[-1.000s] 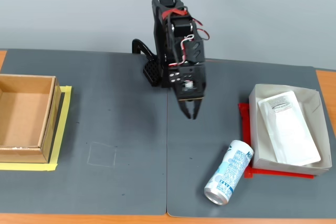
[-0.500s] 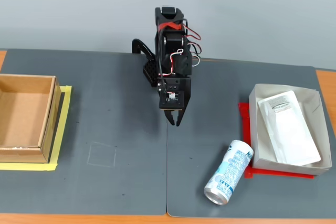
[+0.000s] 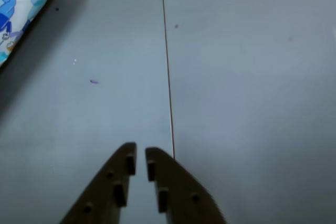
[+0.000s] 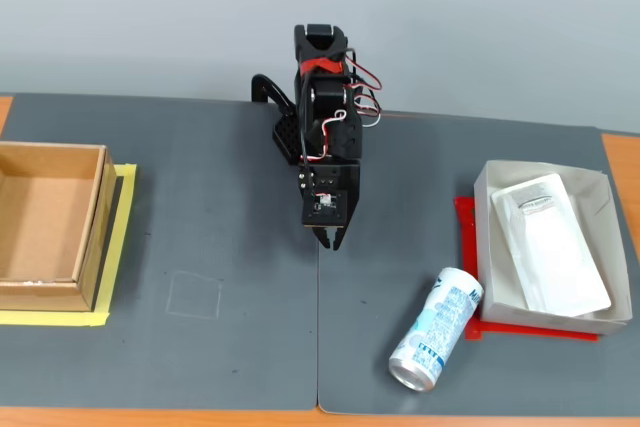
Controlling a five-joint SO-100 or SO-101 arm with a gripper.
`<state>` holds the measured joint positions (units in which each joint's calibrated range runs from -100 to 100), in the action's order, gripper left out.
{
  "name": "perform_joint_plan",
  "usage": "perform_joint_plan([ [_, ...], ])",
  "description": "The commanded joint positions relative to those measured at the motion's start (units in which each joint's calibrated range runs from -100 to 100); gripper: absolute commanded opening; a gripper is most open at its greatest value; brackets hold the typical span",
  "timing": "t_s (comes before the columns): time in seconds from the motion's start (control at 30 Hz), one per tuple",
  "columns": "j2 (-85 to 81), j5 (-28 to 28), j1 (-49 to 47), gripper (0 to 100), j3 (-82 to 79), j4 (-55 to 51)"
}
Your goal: Pick the sandwich and put it in the gray box
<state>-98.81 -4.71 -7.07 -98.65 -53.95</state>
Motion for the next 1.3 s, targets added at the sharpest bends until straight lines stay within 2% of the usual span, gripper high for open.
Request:
perform_joint_plan([
  [0.0, -0.60, 0.78, 0.17, 2, -0.44, 0.82],
  [0.2, -0.68, 4.27, 0.10, 2, -0.53, 0.82],
  [1.27, -0.60, 4.11, 0.17, 2, -0.35, 0.91],
])
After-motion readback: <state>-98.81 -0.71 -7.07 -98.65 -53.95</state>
